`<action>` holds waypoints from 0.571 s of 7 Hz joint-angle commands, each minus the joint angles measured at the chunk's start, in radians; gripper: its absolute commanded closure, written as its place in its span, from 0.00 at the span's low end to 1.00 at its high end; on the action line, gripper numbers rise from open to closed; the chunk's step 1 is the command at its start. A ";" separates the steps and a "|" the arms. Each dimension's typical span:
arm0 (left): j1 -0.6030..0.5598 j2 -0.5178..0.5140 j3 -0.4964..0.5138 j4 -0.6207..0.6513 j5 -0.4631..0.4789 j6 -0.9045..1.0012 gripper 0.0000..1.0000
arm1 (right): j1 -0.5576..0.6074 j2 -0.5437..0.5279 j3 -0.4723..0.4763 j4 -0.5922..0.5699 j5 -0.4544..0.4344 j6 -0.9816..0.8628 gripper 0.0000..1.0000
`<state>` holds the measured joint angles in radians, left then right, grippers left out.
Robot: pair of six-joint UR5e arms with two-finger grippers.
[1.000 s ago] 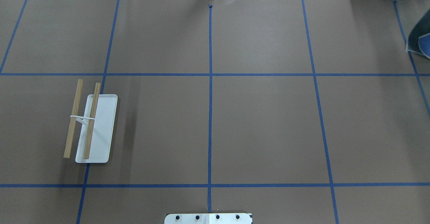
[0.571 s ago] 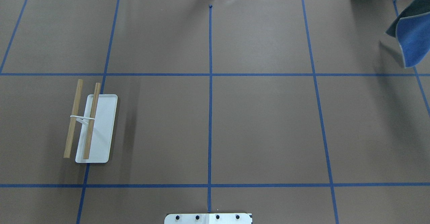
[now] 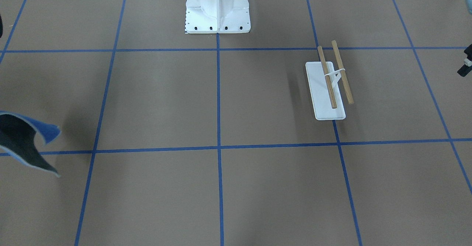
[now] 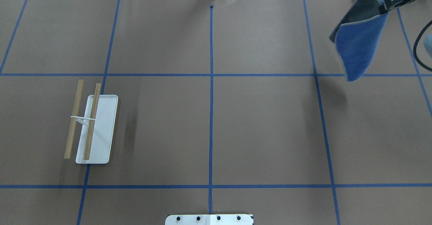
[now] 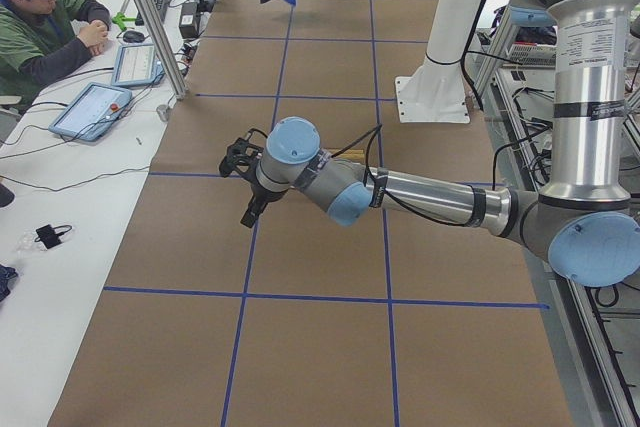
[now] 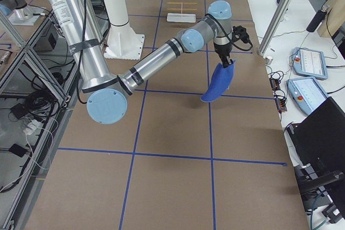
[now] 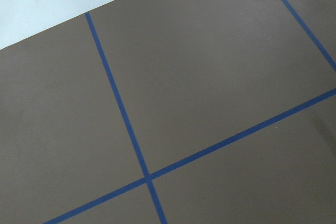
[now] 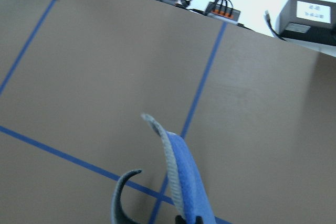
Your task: Hang towel on rack
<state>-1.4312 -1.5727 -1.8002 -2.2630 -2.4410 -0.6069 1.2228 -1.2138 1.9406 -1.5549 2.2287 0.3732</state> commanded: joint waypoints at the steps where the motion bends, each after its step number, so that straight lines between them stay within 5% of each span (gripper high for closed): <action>1: 0.079 -0.097 -0.002 -0.035 -0.001 -0.344 0.01 | -0.214 0.067 0.140 0.004 -0.120 0.261 1.00; 4: 0.230 -0.297 -0.002 -0.035 0.051 -0.938 0.01 | -0.421 0.169 0.170 0.004 -0.350 0.409 1.00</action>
<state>-1.2627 -1.7911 -1.8024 -2.2974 -2.4213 -1.3239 0.8794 -1.0863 2.1045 -1.5510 1.9697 0.7387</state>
